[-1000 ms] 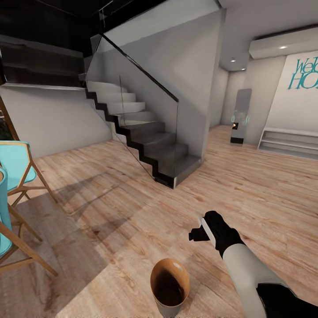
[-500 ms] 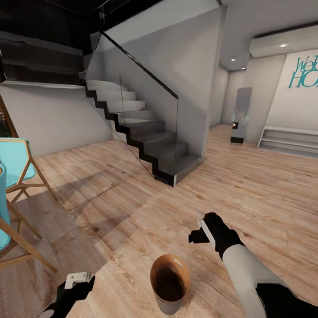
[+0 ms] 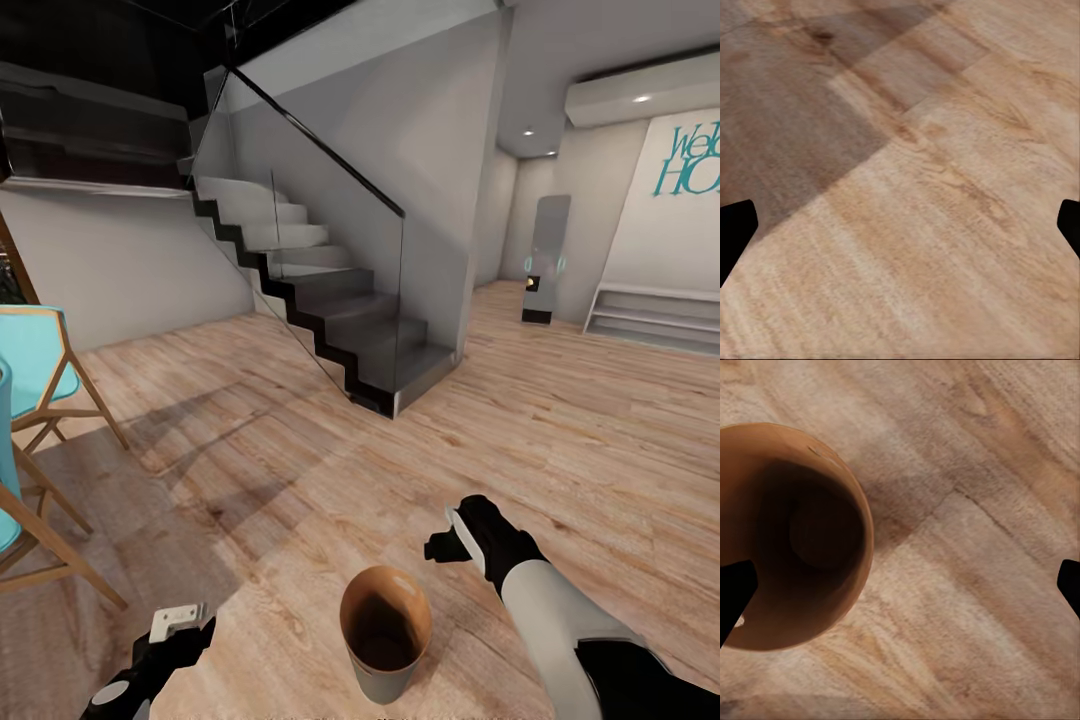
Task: Put the three can of soda from the living room inside the tash can in the kitchen.
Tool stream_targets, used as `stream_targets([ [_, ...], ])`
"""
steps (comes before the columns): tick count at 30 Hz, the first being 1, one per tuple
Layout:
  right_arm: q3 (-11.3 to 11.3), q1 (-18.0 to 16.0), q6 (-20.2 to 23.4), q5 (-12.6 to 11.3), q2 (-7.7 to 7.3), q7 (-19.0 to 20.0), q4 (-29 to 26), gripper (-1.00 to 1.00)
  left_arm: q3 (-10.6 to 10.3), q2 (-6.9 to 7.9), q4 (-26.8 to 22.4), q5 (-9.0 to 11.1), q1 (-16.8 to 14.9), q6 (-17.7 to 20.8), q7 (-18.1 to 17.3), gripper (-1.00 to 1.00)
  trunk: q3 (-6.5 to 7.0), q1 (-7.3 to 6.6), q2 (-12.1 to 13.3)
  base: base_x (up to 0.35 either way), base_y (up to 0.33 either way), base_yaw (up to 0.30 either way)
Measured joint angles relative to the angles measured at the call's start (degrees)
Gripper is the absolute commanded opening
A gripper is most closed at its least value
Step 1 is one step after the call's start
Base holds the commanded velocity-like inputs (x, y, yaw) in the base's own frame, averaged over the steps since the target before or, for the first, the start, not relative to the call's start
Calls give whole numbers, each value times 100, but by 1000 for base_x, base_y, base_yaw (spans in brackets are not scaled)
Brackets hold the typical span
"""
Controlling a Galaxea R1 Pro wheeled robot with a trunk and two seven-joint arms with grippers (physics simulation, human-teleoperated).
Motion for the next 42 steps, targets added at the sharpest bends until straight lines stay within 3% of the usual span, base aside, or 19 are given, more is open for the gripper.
stream_targets([
  [16,18,0,-12,2,27,-12,18,100,-5,-17,86,-4,-6,-38,-15,100,-287,351,-642,0,0,0],
  [24,258,0,-12,2,32,-60,19,100,-12,-17,89,-6,-5,-47,-15,100,-431,527,-963,0,0,0],
  [36,327,0,-16,2,31,-85,26,100,-19,-21,91,-24,-5,-53,-12,100,-646,791,-1444,0,0,0],
  [42,330,0,-20,2,31,-87,26,100,-19,-23,87,-13,-5,-66,-9,100,-713,799,-1449,0,0,0],
])
